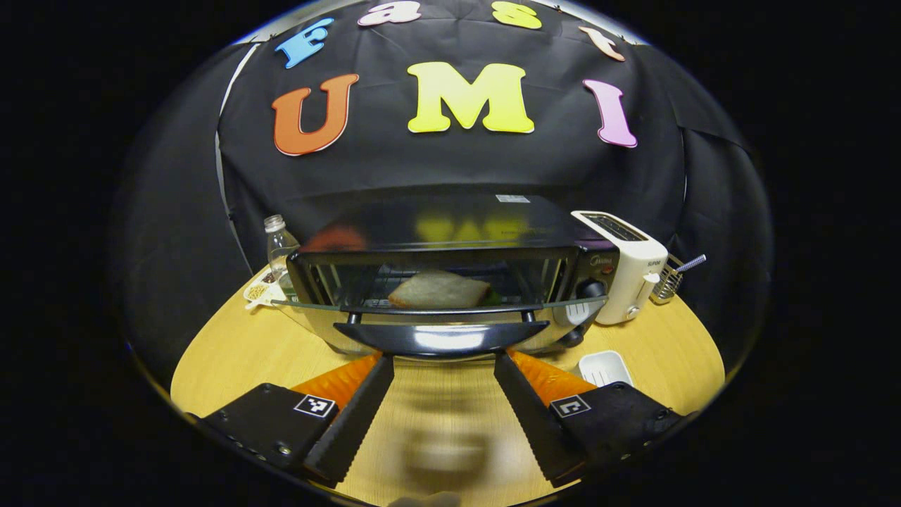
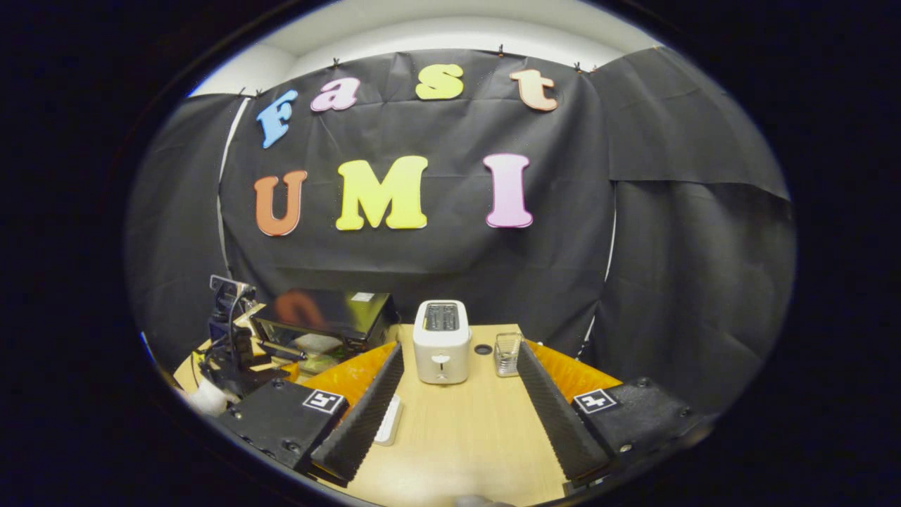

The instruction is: Open the electric oven with the left hand, put the food in, and close the electric oven.

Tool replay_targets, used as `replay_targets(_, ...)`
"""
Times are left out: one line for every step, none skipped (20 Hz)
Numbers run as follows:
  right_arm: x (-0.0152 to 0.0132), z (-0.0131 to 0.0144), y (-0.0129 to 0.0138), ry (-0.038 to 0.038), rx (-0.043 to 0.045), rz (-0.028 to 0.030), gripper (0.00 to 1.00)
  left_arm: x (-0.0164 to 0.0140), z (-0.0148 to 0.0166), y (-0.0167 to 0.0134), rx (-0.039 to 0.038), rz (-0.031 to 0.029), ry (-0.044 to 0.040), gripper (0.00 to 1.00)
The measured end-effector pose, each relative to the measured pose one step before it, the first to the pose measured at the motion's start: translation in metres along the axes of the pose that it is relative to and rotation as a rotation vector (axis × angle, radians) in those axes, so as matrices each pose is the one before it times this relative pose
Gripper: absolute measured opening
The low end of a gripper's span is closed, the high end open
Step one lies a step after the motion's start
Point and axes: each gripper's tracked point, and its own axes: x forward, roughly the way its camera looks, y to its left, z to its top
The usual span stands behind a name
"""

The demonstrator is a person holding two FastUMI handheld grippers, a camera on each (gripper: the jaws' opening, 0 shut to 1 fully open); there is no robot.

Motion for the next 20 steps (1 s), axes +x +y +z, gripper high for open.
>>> replay_targets(0.00062,0.00006,-0.0012,0.00445,0.00466,0.00064,1.0,0.00088,0.00349,-0.00108,0.00477,0.00257,-0.00705,0.95)
replay_targets(-0.0001,-0.00091,-0.00108,0.00454,0.00214,0.00108,0.96,-0.00018,0.00038,0.0002,0.00275,0.00334,-0.00294,0.95)
replay_targets(0.00088,0.0001,-0.00132,0.0032,0.00122,-0.00005,0.96,-0.0013,-0.00186,-0.00175,-0.00408,-0.0011,0.00723,0.95)
replay_targets(-0.00015,0.00093,-0.0012,-0.00282,0.00189,0.00174,0.96,-0.0015,-0.00206,-0.00262,0.00182,-0.00269,0.00161,0.95)
replay_targets(-0.00072,0.00251,-0.00136,-0.00348,0.00299,0.00284,1.0,-0.00144,-0.00269,-0.00037,0.00652,0.00387,0.00474,0.95)
replay_targets(0.00006,0.00239,0.00011,-0.00531,0.00259,0.00699,1.0,-0.00201,-0.00342,-0.00012,0.00197,0.00507,0.00715,0.95)
replay_targets(0.00029,0.00233,-0.00046,-0.00432,-0.00077,0.0038,0.96,-0.00197,-0.00119,-0.00129,-0.00565,0.00017,0.00454,0.95)
replay_targets(-0.00072,0.00097,-0.00031,-0.00264,-0.00169,0.00826,1.0,-0.0037,-0.00243,-0.00096,-0.00786,0.00378,0.0053,0.95)
replay_targets(-0.0001,0.001,-0.00006,-0.00082,0.00094,0.00972,1.0,-0.00361,0.00045,-0.00116,-0.00601,0.00468,-0.0012,0.95)
replay_targets(-0.00147,0.00178,0.00055,-0.00196,0.00595,0.01522,1.0,-0.00363,0.00061,-0.00062,-0.00602,0.00426,0.00077,0.95)
replay_targets(-0.00154,0.00121,0.00009,-0.00338,0.00118,0.01427,1.0,-0.00575,0.00078,-0.00336,-0.0083,0.00056,0.00374,0.95)
replay_targets(-0.00047,0.00247,-0.00197,-0.00869,-0.00334,0.00929,1.0,-0.00898,0.00299,-0.00301,-0.00649,0.00244,-0.0044,0.95)
replay_targets(-0.00045,0.00307,-0.00169,-0.00811,-0.00508,0.01042,1.0,-0.00992,0.00629,-0.0021,0.0017,0.00902,-0.01136,0.95)
replay_targets(-0.00138,0.00348,-0.00146,-0.00941,-0.0006,0.01612,1.0,-0.01167,0.00888,-0.00195,-0.0003,0.00383,-0.02071,0.95)
replay_targets(0.00039,0.00344,-0.00267,-0.01187,0.0079,0.0143,0.96,-0.01389,0.01232,-0.00445,-0.00564,-0.00269,-0.02475,0.95)
replay_targets(0.00144,0.00217,-0.00234,0.00084,0.00519,0.01768,0.96,-0.01498,0.01364,-0.00334,-0.00278,0.0045,-0.02813,0.95)
replay_targets(-0.00095,0.00261,-0.0023,-0.00365,-0.00109,0.01748,0.96,-0.01622,0.01467,-0.00159,-0.0024,0.00644,-0.03253,0.95)
replay_targets(-0.00105,0.00588,-0.00315,-0.01166,-0.0007,0.01007,0.96,-0.01455,0.01779,-0.0021,-0.00001,0.00275,-0.03981,0.95)
replay_targets(-0.00159,0.00804,-0.00667,-0.01492,0.00035,-0.0023,1.0,-0.01343,0.01794,0.00032,0.00964,0.01035,-0.03436,0.95)
replay_targets(-0.00196,0.00869,-0.00574,-0.01599,-0.00027,-0.00486,1.0,-0.0133,0.01365,0.00239,0.01305,0.0123,-0.02193,0.95)
